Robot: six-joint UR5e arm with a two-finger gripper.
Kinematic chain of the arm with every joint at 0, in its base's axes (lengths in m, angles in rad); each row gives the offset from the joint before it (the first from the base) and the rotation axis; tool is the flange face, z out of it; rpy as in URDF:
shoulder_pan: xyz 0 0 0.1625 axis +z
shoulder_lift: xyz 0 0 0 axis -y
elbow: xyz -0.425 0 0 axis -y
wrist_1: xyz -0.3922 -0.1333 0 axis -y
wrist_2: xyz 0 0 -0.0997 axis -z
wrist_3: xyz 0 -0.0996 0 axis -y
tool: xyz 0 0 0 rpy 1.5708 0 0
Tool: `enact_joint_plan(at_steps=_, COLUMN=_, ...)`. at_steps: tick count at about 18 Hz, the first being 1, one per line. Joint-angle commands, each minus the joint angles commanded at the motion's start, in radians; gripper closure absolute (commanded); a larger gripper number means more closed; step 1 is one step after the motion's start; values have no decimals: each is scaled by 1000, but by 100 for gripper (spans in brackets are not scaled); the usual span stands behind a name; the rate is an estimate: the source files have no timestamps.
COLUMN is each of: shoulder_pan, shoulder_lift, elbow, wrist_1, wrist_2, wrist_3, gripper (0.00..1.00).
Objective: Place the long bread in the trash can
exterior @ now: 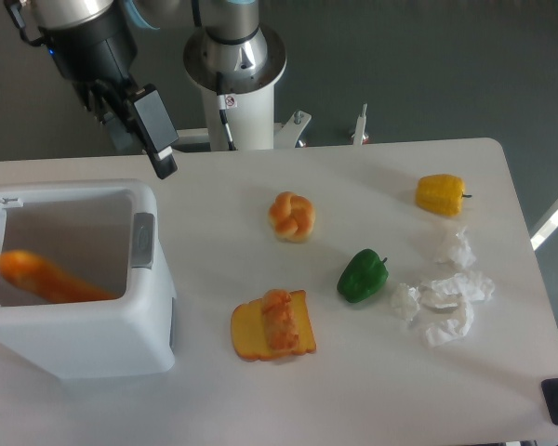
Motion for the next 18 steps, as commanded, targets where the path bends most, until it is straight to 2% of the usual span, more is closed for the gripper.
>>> enact_joint_plan(at_steps=3, shoulder_pan=3, shoulder_lift=-3, elbow=-32, wrist_1=12, wrist_2=-2, wrist_3=-34, gripper=0)
enact_joint_plan(at_steps=5, shoulder_pan=11, shoulder_lift=-2, elbow=-67, wrist_1=18, wrist_2=0, wrist_3=-112, gripper=0)
enact_joint_plan(at_steps=7, shoulder_pan=38, shoulder_lift=-3, elbow=-113, wrist_1=55, wrist_2=-2, wrist_3=-162, gripper=0)
enact_joint_plan(at_steps=9, shoulder_pan=93, shoulder_lift=2, elbow=-158, wrist_1=93, wrist_2=-11, wrist_3=-163, gripper=0)
enact_joint_plan(at_steps=11, shoulder_pan=155, shoulder_lift=0, elbow=-160, wrist_1=89, wrist_2=-92, wrist_3=-164, gripper=0)
enact_joint_plan(at_steps=14, shoulder_pan=293, shoulder_lift=-3, elbow=-158, wrist_1=86, wrist_2=-187, wrist_3=-149, gripper=0)
enact_joint_plan(at_steps=18, shoulder_pan=437, shoulder_lift=-87, elbow=-147, wrist_1=98, wrist_2=-227, wrist_3=-42, gripper=0)
